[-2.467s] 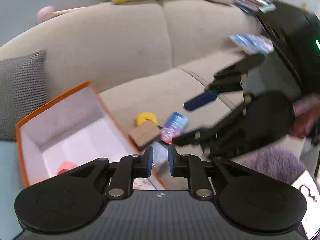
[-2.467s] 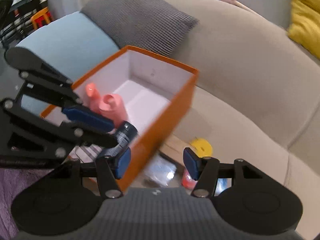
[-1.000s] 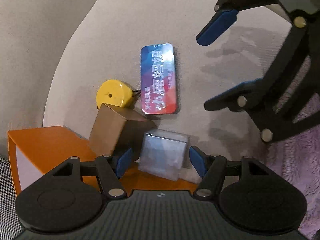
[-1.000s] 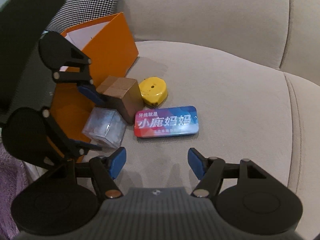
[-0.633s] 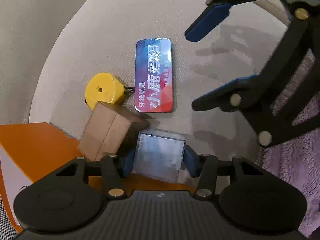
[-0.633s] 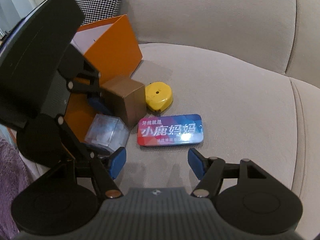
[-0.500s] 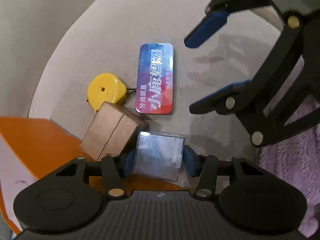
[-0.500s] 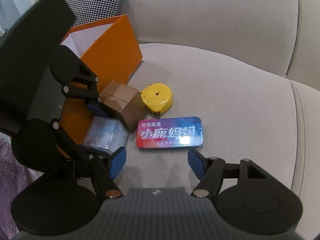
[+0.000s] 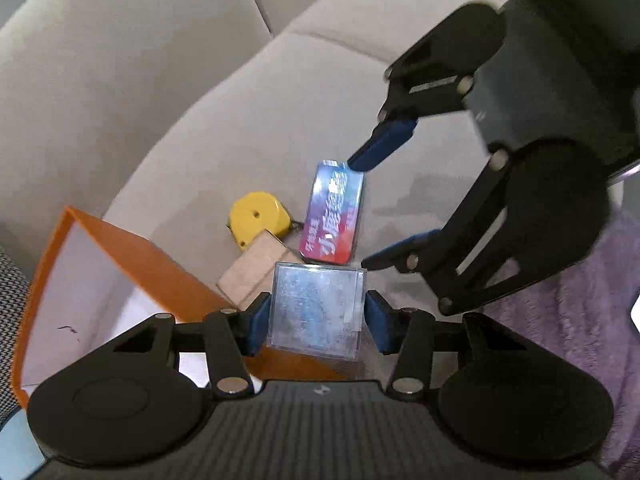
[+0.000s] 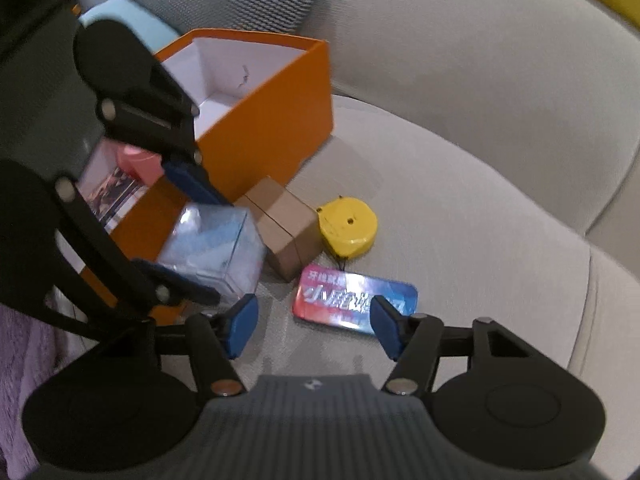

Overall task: Organize rigid objects
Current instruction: 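Carry the clear cube into the shoebox with the left tool while the right tool grasps the brown cardboard box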

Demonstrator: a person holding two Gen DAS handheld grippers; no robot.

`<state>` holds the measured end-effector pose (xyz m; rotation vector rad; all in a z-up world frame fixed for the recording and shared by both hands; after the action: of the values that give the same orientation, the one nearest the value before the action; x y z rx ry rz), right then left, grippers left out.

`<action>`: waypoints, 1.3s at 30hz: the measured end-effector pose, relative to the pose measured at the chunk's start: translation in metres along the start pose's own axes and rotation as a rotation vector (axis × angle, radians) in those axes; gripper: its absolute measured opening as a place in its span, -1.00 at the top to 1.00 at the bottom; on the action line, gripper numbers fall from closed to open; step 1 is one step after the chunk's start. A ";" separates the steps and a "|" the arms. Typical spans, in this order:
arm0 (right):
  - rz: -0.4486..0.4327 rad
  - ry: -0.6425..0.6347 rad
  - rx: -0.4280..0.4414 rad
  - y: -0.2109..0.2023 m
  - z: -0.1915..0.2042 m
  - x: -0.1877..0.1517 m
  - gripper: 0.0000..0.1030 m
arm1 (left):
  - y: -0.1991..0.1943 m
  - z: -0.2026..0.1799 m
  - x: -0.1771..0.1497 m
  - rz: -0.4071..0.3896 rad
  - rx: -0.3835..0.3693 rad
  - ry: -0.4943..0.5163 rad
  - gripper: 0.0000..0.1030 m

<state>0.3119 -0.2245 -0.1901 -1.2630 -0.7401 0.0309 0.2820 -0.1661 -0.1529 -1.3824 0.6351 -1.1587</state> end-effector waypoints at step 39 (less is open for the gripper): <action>0.232 -0.404 0.040 0.101 0.052 0.065 -0.33 | 0.053 0.058 -0.060 -0.009 0.020 0.119 -0.09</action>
<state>0.3726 -0.1201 -0.2408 -1.3139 -0.9282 0.4999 0.3254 -0.0989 -0.2106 -1.3074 0.7002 -1.2579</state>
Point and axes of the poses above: each gripper's, at about its wrist camera, not at the fingertips, and y roughly the way its jaws point, z to its left, x to its top, the point moved 8 cm from there along y, roughly the way its jaws point, and after that the axes turned 8 degrees about y, right-handed, at the moved point
